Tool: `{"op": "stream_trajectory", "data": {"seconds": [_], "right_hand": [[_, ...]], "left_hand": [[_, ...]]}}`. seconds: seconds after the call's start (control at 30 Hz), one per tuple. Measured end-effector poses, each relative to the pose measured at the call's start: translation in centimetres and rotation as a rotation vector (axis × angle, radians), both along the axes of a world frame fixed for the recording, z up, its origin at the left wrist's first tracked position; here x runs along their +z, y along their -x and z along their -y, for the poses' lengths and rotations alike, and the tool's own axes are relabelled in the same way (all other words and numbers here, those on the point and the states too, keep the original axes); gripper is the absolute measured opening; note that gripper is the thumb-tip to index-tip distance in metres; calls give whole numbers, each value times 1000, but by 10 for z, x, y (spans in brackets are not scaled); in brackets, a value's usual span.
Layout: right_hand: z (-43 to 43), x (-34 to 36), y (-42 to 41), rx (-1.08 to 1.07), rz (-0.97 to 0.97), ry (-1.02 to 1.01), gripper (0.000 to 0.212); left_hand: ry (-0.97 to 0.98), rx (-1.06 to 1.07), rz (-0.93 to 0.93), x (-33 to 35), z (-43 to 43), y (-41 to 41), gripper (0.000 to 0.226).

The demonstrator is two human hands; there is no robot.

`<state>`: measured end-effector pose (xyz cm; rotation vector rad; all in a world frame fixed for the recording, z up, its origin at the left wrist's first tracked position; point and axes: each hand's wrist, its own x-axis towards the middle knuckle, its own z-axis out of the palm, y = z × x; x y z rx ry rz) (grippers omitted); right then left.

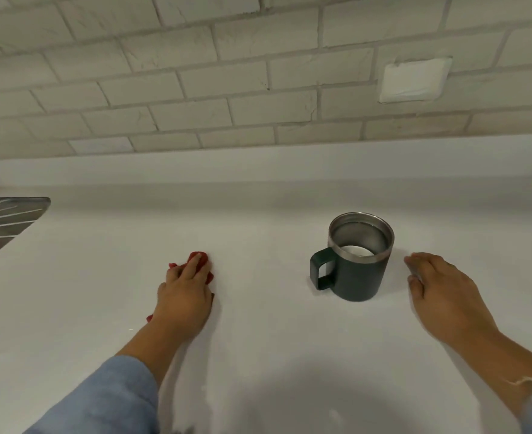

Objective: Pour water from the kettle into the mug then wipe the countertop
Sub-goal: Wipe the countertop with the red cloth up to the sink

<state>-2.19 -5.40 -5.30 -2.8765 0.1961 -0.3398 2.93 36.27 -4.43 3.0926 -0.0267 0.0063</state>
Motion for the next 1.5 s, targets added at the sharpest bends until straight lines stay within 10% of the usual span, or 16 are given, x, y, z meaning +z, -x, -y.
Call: {"op": "stream_trajectory", "data": {"seconds": [0.2, 0.5, 1.13, 1.5], "right_hand": [[0, 0, -1, -2, 0, -3, 39], [0, 0, -2, -12, -18, 5, 40], [1, 0, 1, 37, -22, -24, 41], [4, -2, -1, 30, -13, -31, 40]], "left_hand": [[121, 105, 46, 22, -38, 9, 44], [263, -474, -88, 32, 103, 116, 48], [194, -79, 101, 22, -20, 118, 41], [127, -370, 23, 0, 56, 145, 53]]}}
